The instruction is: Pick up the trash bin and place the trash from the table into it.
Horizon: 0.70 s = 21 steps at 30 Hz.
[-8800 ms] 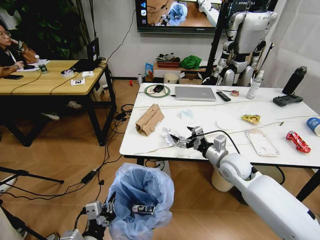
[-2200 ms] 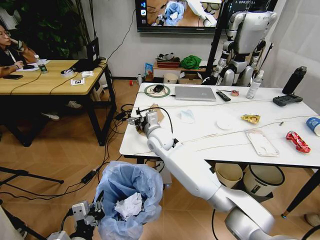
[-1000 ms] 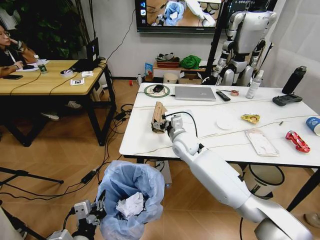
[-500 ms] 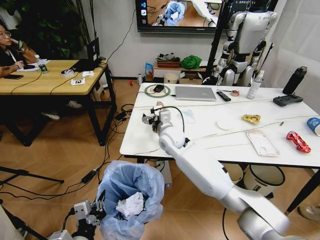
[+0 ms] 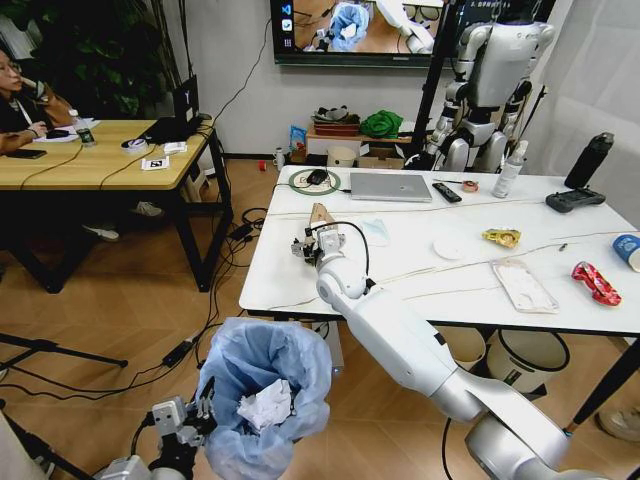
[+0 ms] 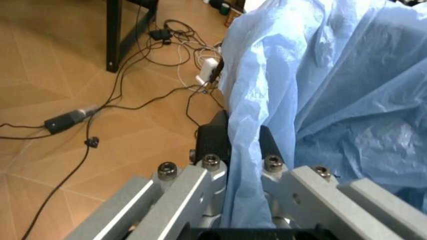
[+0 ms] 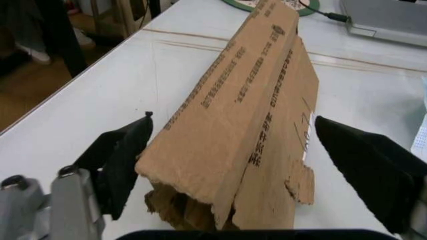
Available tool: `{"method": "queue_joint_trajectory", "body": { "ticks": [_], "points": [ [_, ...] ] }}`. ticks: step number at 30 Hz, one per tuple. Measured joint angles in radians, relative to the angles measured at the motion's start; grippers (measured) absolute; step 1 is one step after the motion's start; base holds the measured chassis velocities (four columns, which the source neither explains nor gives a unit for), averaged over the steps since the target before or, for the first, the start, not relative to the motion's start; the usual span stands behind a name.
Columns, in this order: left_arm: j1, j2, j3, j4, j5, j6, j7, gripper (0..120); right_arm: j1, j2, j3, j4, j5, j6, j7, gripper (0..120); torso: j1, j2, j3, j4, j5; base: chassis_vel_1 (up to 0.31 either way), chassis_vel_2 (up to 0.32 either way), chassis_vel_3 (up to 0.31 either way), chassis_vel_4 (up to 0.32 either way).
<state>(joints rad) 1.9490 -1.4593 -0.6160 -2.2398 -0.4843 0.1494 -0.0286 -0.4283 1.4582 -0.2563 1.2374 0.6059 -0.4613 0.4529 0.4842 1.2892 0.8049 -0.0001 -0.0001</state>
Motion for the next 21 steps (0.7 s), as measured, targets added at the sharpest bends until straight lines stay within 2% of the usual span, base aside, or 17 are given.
{"method": "queue_joint_trajectory", "body": {
  "ticks": [5,9,11,15,17,21],
  "points": [
    [0.002,0.001,-0.009,-0.007,-0.003,-0.001,0.0,0,-0.015,-0.008,-0.006,-0.001,0.0,0.005,-0.004,72,0.0,0.0,0.0,0.0,0.0001,0.0,0.0,0.0,0.0],
    [0.004,0.001,-0.014,-0.01,-0.004,-0.001,0.0,0,-0.023,-0.01,-0.008,0.01,0.001,0.006,-0.003,52,0.0,0.0,0.0,0.0,0.0001,0.0,0.0,0.0,0.0],
    [0.004,0.001,-0.014,-0.01,-0.004,-0.001,0.0,0,-0.024,-0.01,-0.008,0.011,0.002,0.005,-0.002,50,0.0,0.0,0.0,0.0,0.0001,0.0,0.0,0.0,0.0],
    [0.002,0.0,-0.015,-0.012,-0.004,-0.001,0.0,0,-0.025,-0.014,-0.008,0.012,0.003,0.005,-0.002,30,0.0,0.0,0.0,0.0,0.0001,0.0,0.0,0.0,0.0],
    [0.002,0.0,-0.016,-0.012,-0.004,-0.001,0.0,0,-0.025,-0.015,-0.008,0.012,0.003,0.005,-0.002,29,0.0,0.0,0.0,0.0,0.0001,0.0,0.0,0.0,0.0],
    [0.002,-0.001,-0.02,-0.016,-0.005,-0.002,0.001,0,-0.027,-0.024,-0.009,0.012,0.003,0.01,-0.006,9,0.0,0.0,0.0,0.0,0.0001,0.0,0.0,0.0,0.0]
  ]
}}
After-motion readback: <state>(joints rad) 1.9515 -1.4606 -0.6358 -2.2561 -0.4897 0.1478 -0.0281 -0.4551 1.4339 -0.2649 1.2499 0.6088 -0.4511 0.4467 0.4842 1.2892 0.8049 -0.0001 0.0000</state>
